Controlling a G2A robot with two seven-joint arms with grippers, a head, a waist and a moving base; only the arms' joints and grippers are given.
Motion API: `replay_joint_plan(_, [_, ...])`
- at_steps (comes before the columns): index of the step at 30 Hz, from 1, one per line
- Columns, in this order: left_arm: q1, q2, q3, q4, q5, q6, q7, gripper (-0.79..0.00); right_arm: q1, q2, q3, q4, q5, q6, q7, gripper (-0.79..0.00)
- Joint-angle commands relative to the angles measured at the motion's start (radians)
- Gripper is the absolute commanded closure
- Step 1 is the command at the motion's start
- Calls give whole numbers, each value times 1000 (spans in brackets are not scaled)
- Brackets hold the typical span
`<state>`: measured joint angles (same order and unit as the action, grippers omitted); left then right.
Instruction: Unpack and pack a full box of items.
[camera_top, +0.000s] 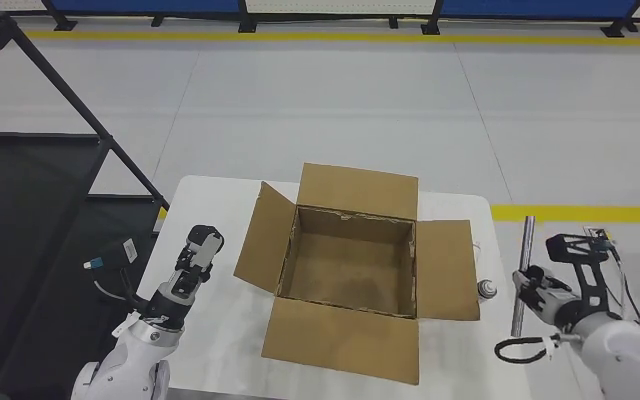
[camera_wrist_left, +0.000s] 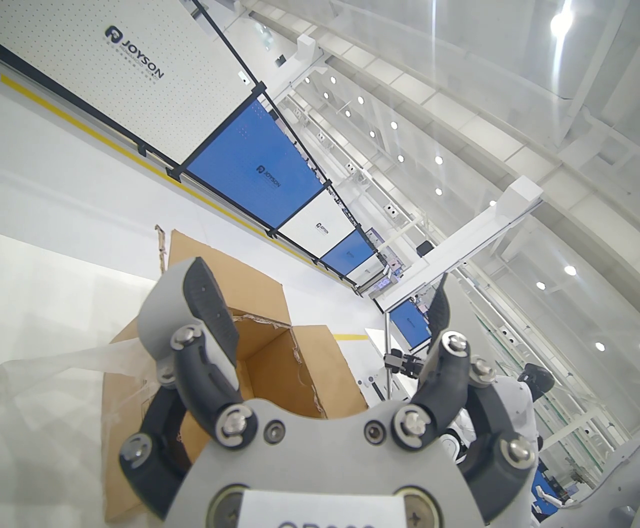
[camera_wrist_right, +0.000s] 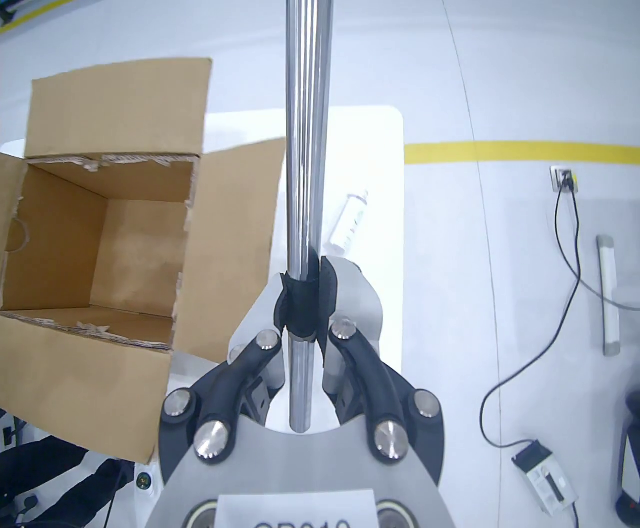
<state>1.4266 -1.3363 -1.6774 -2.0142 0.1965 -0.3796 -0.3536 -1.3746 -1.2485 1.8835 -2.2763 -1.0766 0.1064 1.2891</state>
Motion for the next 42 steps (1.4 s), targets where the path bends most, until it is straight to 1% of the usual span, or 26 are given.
replay_joint_plan(1, [0,0,0,0,0,0,0,-785,-16,1,5,32,22,-6,14,0])
replay_joint_plan(5, [0,0,0,0,0,0,0,-785,-36,7,-1,115,66,-52,55,0])
replay_joint_plan(10, [0,0,0,0,0,0,0,-785,-25,15,-38,218,125,-130,61,0])
replay_joint_plan(14, [0,0,0,0,0,0,0,-785,-12,20,-68,258,167,-184,48,0])
replay_joint_plan(16, [0,0,0,0,0,0,0,-785,-5,24,-80,277,174,-209,61,0])
replay_joint_plan(21, [0,0,0,0,0,0,0,-785,52,34,-133,355,144,-202,107,0])
replay_joint_plan(27, [0,0,0,0,0,0,0,-785,130,42,-194,462,89,-188,131,0])
replay_joint_plan(34, [0,0,0,0,0,0,0,-785,188,46,-256,585,79,-192,101,0])
replay_joint_plan(38, [0,0,0,0,0,0,0,-785,199,50,-270,626,83,-203,79,0])
replay_joint_plan(42, [0,0,0,0,0,0,0,-785,206,54,-277,654,61,-190,54,0])
